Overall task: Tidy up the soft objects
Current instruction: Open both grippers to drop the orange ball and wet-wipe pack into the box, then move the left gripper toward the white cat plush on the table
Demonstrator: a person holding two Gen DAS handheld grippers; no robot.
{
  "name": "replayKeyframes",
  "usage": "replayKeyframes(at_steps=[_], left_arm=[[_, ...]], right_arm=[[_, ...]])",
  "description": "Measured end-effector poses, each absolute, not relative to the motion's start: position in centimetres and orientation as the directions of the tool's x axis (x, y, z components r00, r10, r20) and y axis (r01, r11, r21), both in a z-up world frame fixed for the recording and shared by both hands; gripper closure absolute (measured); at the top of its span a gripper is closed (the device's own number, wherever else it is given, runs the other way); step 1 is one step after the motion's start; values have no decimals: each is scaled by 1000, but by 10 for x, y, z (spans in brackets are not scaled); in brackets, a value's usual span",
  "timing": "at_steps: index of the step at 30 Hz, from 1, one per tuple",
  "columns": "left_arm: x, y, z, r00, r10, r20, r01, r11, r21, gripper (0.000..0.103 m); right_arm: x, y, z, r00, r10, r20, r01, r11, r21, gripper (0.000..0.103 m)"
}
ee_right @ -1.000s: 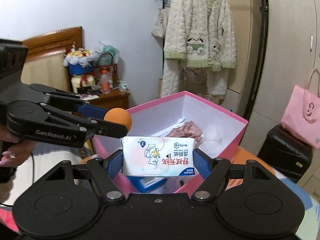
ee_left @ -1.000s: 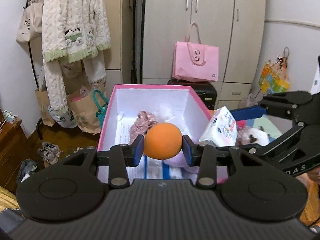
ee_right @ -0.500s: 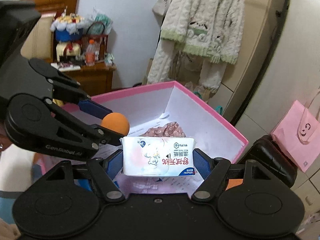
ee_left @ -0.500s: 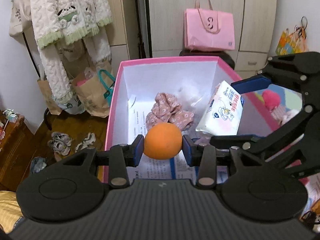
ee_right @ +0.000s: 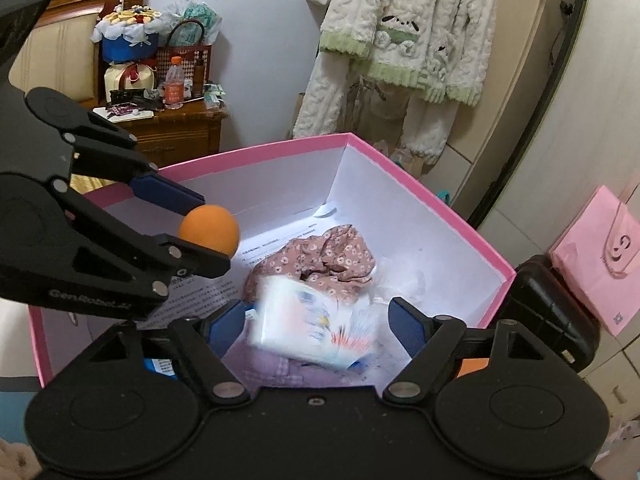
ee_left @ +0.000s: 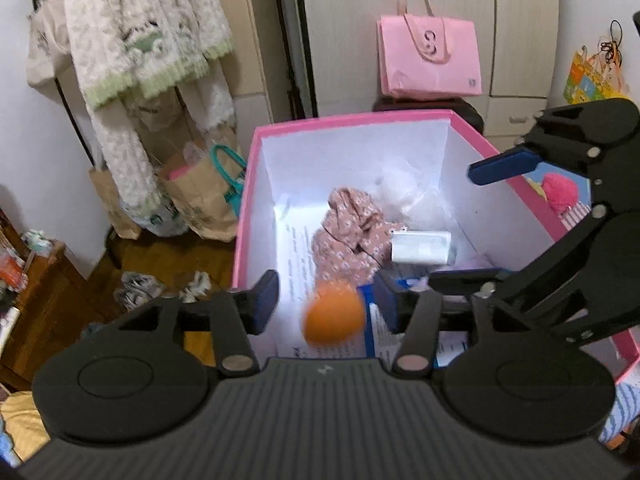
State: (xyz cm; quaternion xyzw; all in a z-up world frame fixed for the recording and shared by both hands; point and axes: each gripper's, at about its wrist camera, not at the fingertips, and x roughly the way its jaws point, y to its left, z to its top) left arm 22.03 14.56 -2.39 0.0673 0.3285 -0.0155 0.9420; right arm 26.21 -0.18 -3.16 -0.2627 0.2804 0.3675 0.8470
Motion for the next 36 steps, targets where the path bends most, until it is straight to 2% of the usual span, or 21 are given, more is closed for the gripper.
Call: replayKeyframes(at_steps=[2,11,15,21,26,31,36], left_arm=[[213,144,-19,794,19,-608,75,989,128,42],[171,135,11,813,-27,-581,129,982,136,38],[149,133,26,800,-92,-593,179,980,91,36],[113,120,47,812,-122,-571,222,969,109,35],[86,107,60,780,-199,-593,289,956,59,35],[61,86,66,783,-203,-588,322,941,104,35],[46,69,63,748,-252,-614,380,921,84,34]], right_arm=[[258,-6,-29,591,476,-652,-759,602,-248,18],[240,-56,1,531,604,-594,-766,642,-33,18],[222,-73,15,502,641,-580,-778,628,22,18],[186,-86,32,485,660,-574,-796,605,22,18],[151,-99,45,479,675,-561,-817,576,-4,18],[122,-116,53,492,678,-546,-821,571,-30,18],[99,-137,53,509,671,-539,-813,581,-45,18]])
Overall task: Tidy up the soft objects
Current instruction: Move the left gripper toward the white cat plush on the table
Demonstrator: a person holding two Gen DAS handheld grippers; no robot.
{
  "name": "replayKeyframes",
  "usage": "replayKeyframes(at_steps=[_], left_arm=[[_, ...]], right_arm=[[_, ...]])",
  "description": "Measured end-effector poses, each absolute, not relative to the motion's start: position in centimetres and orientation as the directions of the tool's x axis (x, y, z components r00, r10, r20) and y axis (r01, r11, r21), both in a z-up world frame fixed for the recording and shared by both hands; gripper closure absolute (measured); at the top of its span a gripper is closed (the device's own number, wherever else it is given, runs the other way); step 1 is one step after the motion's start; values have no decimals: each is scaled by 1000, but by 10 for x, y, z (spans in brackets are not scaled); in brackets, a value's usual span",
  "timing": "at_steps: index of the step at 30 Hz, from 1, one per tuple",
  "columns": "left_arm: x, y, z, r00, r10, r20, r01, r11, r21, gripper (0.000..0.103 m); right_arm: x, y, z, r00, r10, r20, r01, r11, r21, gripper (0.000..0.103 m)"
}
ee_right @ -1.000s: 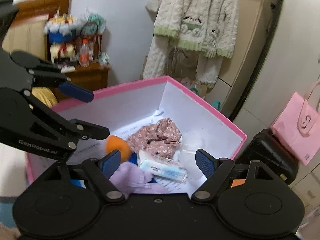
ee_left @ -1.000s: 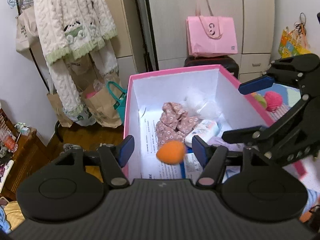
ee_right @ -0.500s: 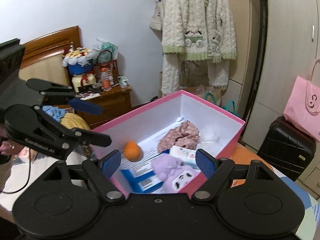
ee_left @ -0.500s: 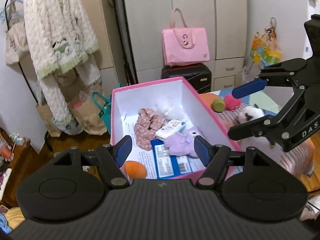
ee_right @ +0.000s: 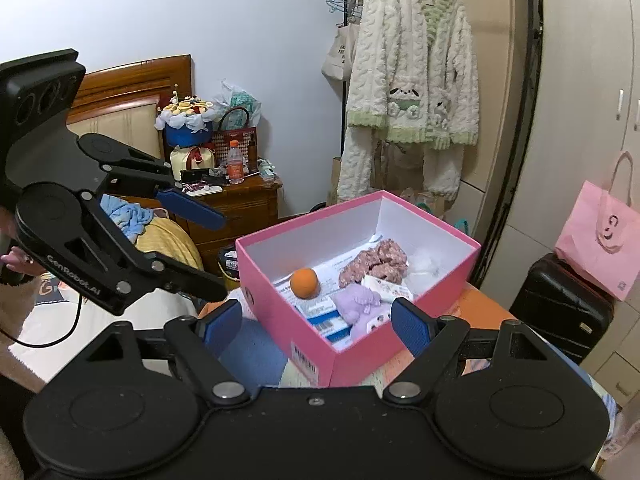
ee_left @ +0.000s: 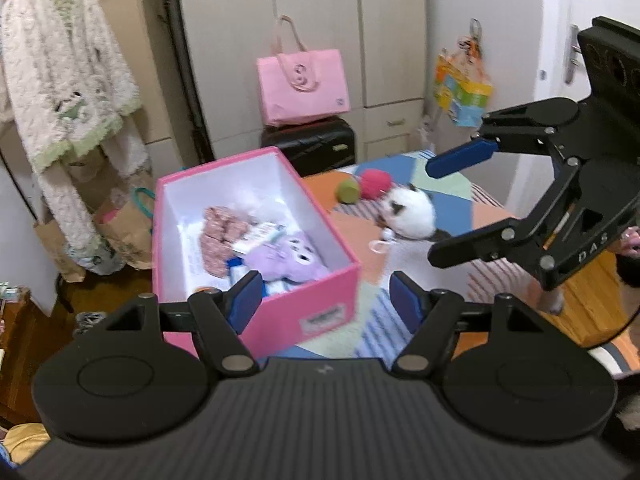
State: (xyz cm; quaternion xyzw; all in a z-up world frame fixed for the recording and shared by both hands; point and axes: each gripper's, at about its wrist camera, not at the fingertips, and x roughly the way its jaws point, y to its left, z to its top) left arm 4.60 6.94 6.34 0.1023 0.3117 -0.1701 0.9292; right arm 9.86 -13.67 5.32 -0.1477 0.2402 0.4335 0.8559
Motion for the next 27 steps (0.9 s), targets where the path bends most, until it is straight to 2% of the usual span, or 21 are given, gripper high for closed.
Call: replayKeyframes(at_steps=[16,27], left_arm=[[53,23,27,650,-310,-694,443,896,14,32],[72,-7,4,608,-332,-721,465,885,-15,31]], right_arm=[[62,-204,23,537,645,-544,-781,624,-32,18],[76,-226,-11,560,615,-555,-755,655,-35,18]])
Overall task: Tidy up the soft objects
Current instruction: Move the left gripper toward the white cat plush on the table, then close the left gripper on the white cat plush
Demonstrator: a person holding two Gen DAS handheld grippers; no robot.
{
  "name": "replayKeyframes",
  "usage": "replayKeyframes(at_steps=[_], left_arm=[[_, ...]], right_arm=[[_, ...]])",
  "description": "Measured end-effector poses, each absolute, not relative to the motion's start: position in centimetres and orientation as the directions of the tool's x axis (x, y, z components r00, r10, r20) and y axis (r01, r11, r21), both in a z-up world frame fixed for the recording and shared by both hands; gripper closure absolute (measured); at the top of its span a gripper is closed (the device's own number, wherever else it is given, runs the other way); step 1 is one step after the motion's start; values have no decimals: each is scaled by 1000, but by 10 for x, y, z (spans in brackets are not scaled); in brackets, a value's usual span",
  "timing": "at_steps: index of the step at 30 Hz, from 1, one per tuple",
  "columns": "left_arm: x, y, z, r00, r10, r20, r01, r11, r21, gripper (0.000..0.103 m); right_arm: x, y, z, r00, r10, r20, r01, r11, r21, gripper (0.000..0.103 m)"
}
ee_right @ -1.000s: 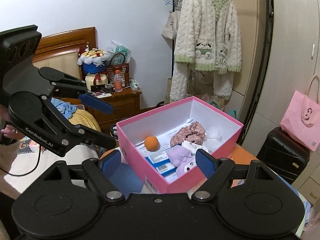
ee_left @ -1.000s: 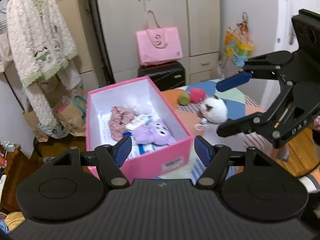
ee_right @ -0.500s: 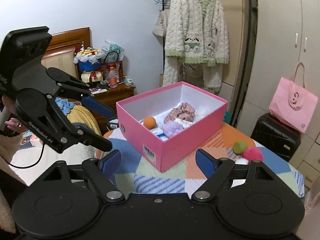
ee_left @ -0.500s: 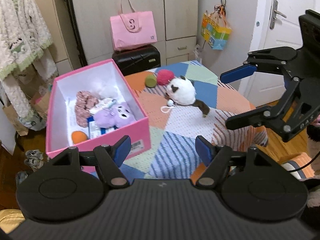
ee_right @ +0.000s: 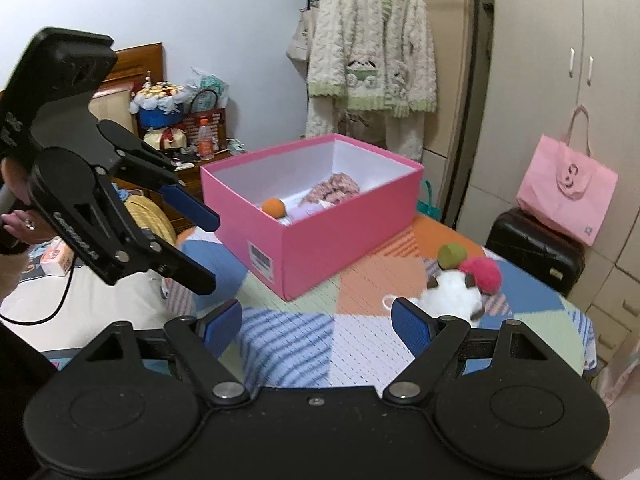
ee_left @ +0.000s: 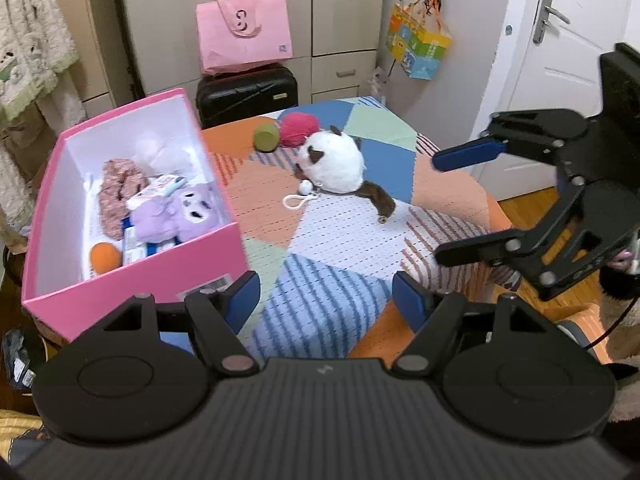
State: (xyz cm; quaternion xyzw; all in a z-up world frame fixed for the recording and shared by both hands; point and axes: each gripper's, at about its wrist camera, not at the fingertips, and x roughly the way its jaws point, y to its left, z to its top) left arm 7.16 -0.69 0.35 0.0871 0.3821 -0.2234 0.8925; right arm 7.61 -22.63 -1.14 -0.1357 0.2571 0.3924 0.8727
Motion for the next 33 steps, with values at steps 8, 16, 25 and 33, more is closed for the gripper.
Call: replayKeyframes(at_steps=[8,16,25,33], left_arm=[[86,-24,-13,648,-371,-665,464,885,-42,22],[117,-51,-33,640,-430,-637,482,870,-103,19],[143,-76,-50,750,-401,-527,433,899,-68,7],[184,-85,-67,787,-376,-489,367,923,-118,5]], right_arm=[[103,-232,-47,523,631,-573,-759,651,24,17],[119,-243,-71,574,593,-564,-720,694,-4,17],[157,-258,-104,708,486,-512,-589,807,-48,17],[199,-268,-114,655,533,-536,-568,815,116,17]])
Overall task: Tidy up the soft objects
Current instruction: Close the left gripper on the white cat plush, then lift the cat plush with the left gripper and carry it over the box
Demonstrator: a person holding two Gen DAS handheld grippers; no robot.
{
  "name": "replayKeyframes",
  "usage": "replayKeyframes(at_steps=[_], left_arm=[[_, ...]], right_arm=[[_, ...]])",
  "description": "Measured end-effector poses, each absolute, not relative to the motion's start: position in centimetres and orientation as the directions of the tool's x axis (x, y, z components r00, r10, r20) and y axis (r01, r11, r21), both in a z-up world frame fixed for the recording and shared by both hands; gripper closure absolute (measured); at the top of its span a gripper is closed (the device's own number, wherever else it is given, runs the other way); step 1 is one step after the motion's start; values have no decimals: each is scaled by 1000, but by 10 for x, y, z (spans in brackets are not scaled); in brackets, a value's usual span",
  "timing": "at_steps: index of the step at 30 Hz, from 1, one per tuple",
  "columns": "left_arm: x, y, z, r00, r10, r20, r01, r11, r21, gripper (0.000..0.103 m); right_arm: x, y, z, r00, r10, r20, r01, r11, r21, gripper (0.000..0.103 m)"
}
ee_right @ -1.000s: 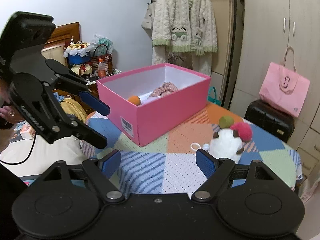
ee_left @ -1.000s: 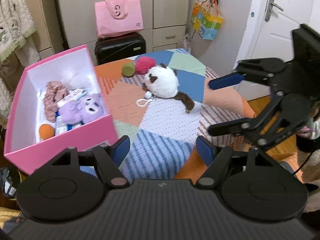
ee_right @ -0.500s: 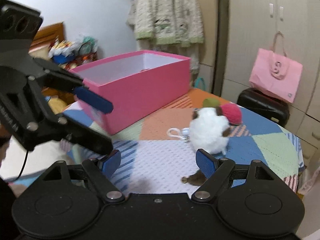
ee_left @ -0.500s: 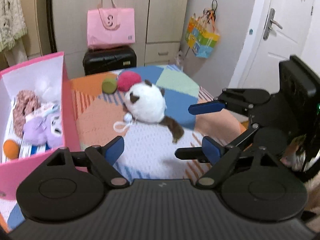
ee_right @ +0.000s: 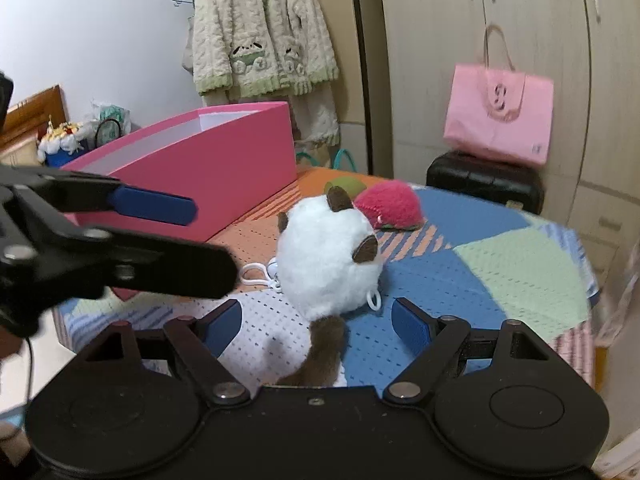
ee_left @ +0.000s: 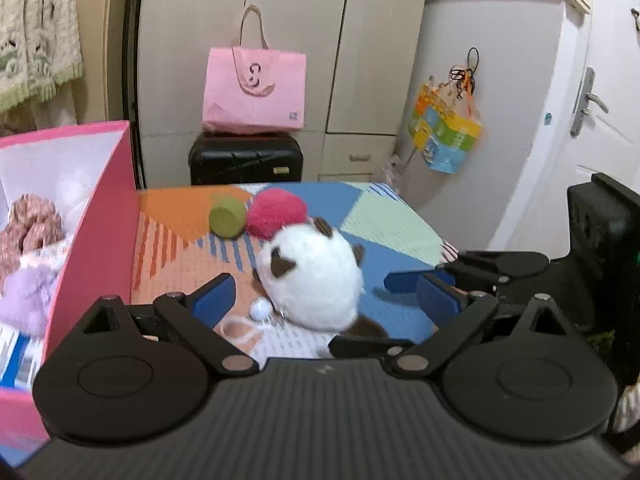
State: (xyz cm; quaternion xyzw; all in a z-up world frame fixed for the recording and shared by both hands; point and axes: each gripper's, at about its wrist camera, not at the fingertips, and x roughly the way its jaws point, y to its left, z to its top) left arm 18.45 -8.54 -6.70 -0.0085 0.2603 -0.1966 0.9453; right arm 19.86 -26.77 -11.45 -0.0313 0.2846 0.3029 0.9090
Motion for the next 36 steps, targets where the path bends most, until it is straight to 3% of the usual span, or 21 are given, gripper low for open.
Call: replayKeyframes(at_steps=[4,7,10,14,18,20,22,36], left_arm=[[202,-91,-74,792,-359,-494,354,929,-108,5],[219,-87,-82,774,-373,-512,332,927,-174,5],[235,-80,-91,726,-425,-540,330,905,-269,7],[247,-78,-98,720,-422,-551,308,906,-291,9],[254,-80,-106,679,-434,-593,325,901,-287,38],[254,-82,-107,678,-431,-596,331,902,-276,38],[252,-84,-106,679,-424,-599,329,905,-268,39],[232,-82,-102,682,-417,-600,318,909,-271,41]], right_arm=[[220,-259,-122,659,498,-564,-533,838,117,17],[235,-256,-129,637,492,-593,-508,847,157,17],[240,-255,-130,640,503,-581,-508,844,171,17],[246,-258,-130,626,546,-557,-503,828,247,18],[247,-254,-132,635,534,-558,-497,836,235,30],[246,-251,-132,619,551,-560,-517,822,237,40],[244,-251,-133,626,541,-561,-515,828,224,42],[226,-248,-128,649,519,-556,-480,846,231,44]])
